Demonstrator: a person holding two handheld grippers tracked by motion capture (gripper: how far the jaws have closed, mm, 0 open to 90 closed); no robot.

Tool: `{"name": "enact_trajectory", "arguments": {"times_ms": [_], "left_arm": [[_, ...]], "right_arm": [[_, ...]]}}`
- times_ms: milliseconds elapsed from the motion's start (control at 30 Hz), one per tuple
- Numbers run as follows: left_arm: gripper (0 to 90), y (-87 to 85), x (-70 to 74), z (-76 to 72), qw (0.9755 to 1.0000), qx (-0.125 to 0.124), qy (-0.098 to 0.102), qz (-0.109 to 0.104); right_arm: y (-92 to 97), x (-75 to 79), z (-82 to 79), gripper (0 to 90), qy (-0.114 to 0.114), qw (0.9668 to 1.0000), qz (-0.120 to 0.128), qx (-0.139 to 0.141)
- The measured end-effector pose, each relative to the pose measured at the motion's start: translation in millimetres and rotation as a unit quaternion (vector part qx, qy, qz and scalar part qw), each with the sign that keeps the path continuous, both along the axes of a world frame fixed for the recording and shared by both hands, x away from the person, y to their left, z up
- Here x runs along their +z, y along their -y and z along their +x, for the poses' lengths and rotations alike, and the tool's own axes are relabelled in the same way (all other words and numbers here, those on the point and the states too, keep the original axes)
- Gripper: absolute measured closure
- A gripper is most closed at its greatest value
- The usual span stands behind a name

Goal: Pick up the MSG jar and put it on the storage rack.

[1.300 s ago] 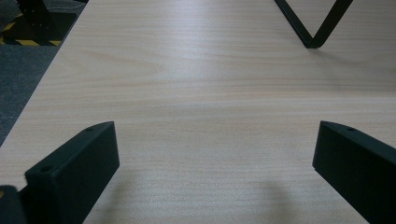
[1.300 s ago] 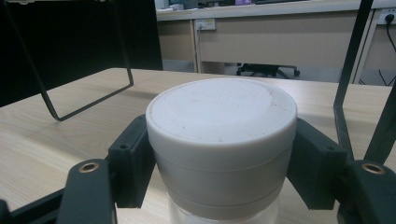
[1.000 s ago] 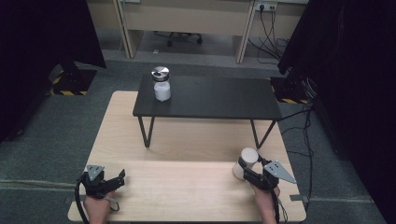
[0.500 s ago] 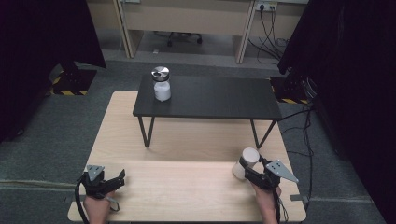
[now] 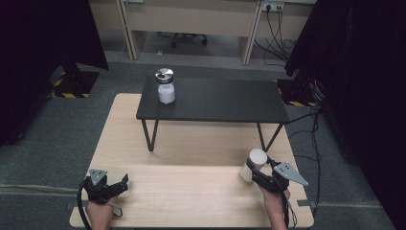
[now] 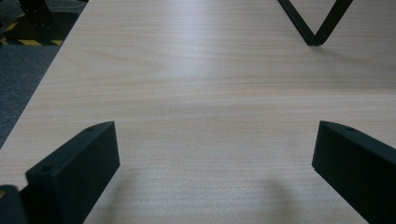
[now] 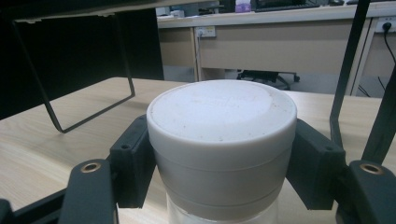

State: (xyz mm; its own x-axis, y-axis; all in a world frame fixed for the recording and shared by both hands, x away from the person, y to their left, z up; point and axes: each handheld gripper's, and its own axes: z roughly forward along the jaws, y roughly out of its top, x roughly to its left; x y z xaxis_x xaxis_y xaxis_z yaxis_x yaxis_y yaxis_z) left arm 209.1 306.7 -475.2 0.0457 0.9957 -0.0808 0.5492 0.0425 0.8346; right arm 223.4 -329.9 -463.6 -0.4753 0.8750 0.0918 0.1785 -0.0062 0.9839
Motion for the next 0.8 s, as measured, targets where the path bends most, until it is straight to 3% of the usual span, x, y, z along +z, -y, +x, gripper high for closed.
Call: {"name": "enact_trajectory", "arguments": {"times_ms": [800], "left_arm": [[0.0,-2.1,-0.2,-0.1,1.0000,0.002,0.000,-0.007]], "right_arm": [[4.2,41.4,7.7,33.4,0.011,0.9999,-0.009,-0.003]]}}
